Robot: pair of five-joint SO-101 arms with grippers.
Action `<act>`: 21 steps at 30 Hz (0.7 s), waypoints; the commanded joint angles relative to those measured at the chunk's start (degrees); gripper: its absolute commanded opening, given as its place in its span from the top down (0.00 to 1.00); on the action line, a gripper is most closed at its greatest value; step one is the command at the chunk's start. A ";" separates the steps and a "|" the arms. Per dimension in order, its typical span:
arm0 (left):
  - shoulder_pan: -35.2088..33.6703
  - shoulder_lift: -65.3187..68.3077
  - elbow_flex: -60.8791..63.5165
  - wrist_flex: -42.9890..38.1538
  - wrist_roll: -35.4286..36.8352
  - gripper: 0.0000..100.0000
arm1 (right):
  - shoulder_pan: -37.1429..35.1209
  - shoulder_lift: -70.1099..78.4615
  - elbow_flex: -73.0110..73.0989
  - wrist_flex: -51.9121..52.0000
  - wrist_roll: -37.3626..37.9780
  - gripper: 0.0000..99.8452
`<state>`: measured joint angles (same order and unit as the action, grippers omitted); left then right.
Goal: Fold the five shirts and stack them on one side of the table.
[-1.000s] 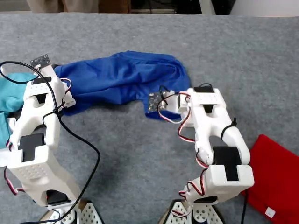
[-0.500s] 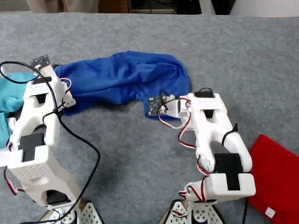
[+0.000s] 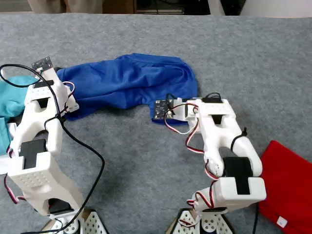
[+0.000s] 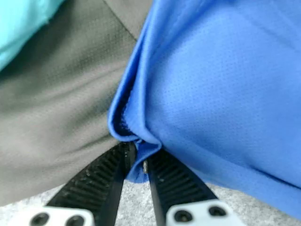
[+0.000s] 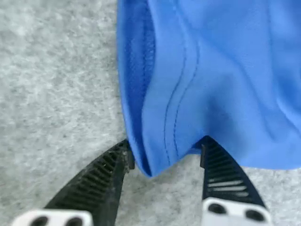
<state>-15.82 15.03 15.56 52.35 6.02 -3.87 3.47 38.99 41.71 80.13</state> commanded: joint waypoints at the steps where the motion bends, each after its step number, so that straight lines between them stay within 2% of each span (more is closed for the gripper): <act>1: -0.44 -2.77 -0.18 -1.32 0.18 0.97 | 0.04 0.22 -1.27 -1.05 0.97 0.85; 5: -0.44 -2.77 -0.18 -1.32 0.18 0.97 | 0.66 0.13 -1.36 -1.05 0.97 0.98; 15: -0.44 -2.77 -0.18 -1.32 0.18 0.97 | 2.07 -0.13 -3.74 -0.70 0.53 0.97; 21: -0.44 -2.77 -0.18 -1.32 0.44 0.97 | 1.54 -4.26 -10.86 8.26 -4.04 1.00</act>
<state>-15.82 15.03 15.56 52.35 6.02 -3.08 3.03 33.19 46.46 78.73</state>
